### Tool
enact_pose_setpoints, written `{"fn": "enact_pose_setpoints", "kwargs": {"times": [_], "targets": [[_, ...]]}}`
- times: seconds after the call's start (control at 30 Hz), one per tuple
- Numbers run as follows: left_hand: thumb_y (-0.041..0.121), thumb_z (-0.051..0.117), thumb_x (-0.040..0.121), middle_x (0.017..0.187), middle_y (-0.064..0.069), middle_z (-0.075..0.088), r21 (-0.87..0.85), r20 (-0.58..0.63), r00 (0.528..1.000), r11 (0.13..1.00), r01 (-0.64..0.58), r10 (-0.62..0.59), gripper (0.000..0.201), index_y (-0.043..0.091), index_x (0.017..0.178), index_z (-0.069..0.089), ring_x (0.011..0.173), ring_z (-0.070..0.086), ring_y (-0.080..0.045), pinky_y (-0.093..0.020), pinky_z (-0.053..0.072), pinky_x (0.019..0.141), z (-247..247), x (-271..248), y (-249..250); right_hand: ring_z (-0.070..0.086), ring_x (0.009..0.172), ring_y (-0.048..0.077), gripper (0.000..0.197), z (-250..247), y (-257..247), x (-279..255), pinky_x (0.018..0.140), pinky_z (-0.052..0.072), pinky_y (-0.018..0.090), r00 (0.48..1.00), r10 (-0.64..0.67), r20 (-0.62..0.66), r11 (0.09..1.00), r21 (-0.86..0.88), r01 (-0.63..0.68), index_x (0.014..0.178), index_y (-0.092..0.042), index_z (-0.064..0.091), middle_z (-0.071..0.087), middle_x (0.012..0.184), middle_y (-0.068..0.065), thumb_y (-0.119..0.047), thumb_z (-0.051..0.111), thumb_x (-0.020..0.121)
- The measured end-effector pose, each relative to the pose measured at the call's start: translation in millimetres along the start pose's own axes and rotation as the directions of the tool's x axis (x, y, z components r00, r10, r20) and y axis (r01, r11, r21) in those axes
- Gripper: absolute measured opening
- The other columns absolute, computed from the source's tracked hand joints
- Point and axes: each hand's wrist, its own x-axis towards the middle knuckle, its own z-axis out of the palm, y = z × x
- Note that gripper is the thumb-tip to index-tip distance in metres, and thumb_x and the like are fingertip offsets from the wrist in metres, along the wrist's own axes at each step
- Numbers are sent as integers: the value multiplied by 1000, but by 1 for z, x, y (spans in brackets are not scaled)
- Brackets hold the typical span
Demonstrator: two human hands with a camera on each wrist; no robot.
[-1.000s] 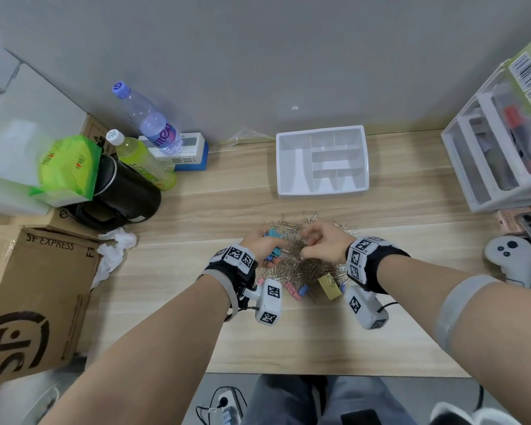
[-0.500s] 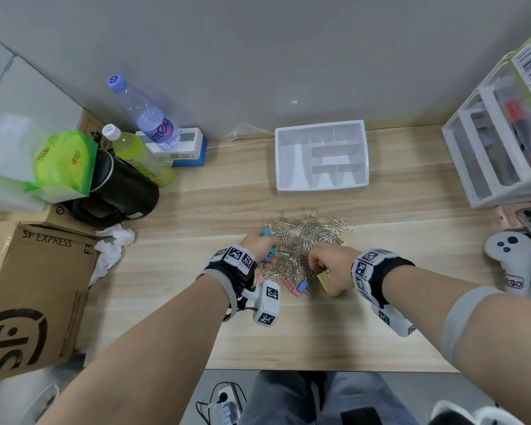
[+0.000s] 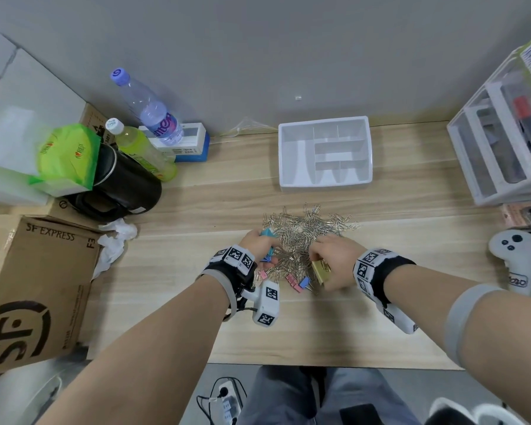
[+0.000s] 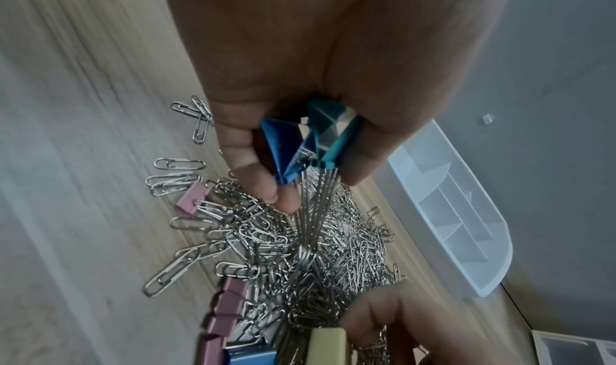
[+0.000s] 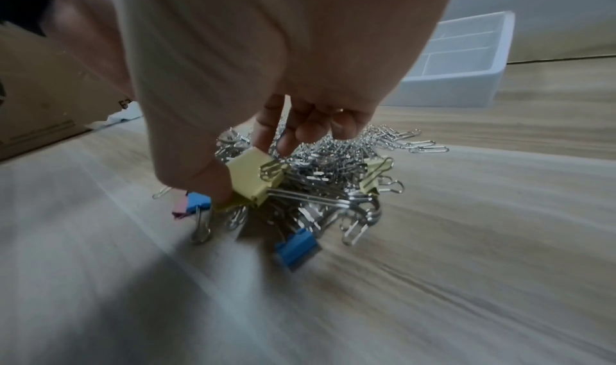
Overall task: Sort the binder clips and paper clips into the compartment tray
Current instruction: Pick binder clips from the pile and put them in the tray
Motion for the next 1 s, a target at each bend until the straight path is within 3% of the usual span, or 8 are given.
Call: {"fn": "enact_pose_setpoints", "kwargs": {"times": [0.3, 0.43, 0.53, 0.6, 0.67, 0.77, 0.87, 1.0], "targets": [[10, 63, 88, 99, -13, 61, 40, -13, 1000, 999, -11, 12, 26, 11, 111, 52, 52, 60, -18, -24, 53, 43, -3, -8, 7, 61, 85, 21, 52, -35, -10, 8, 73, 54, 36, 999, 3, 37, 957, 290, -14, 101, -30, 50, 62, 97, -3, -36, 80, 58], [11, 64, 86, 102, -14, 62, 53, -14, 1000, 999, -5, 6, 31, 9, 115, 54, 53, 61, -18, -22, 51, 42, -5, -10, 9, 57, 74, 15, 40, -42, -15, 13, 67, 49, 28, 995, 4, 102, 868, 493, -55, 101, -26, 53, 64, 99, 0, -24, 77, 70], [10, 64, 86, 101, -14, 62, 57, -23, 1000, 998, 8, -6, 29, 11, 113, 52, 54, 62, -18, -23, 53, 43, -7, -11, 8, 56, 58, 10, 24, -45, -19, 14, 57, 44, 19, 990, 40, 136, 785, 609, -116, 101, -22, 56, 65, 83, 0, -20, 67, 79], [10, 64, 86, 106, -16, 61, 54, -24, 1000, 998, 17, -16, 32, 10, 116, 52, 53, 63, -18, -23, 52, 42, -8, -11, 6, 59, 54, 13, 19, -47, -21, 13, 60, 46, 19, 985, 72, 158, 691, 704, -164, 103, -14, 59, 66, 80, 2, -18, 58, 84], [11, 64, 87, 110, -17, 61, 49, -24, 999, 998, 29, -28, 33, 9, 117, 51, 54, 63, -19, -24, 53, 43, -9, -11, 5, 57, 52, 18, 24, -48, -21, 15, 62, 46, 26, 980, 100, 171, 638, 745, -195, 104, -10, 62, 68, 84, 7, -20, 53, 85], [11, 64, 87, 108, -16, 59, 44, -21, 999, 998, 45, -44, 31, 9, 115, 51, 57, 64, -20, -28, 58, 51, -9, -11, 2, 50, 50, 19, 36, -44, -20, 21, 50, 36, 25, 974, 141, 176, 654, 723, -225, 102, -11, 67, 66, 94, 15, -30, 46, 80], [13, 65, 87, 108, -14, 59, 50, -19, 999, 998, 46, -45, 32, 10, 115, 51, 62, 66, -20, -34, 60, 64, -9, -9, -1, 50, 47, 18, 47, -41, -20, 25, 52, 34, 27, 962, 179, 205, 669, 691, -272, 103, -11, 67, 62, 98, 22, -41, 43, 76], [15, 64, 88, 96, -10, 57, 38, -14, 999, 998, 46, -46, 26, 9, 110, 52, 66, 66, -23, -39, 60, 74, -10, -9, -1, 51, 40, 13, 50, -41, -21, 24, 53, 31, 28, 945, 212, 249, 711, 624, -324, 114, 2, 62, 51, 46, 0, -36, 36, 93]]}}
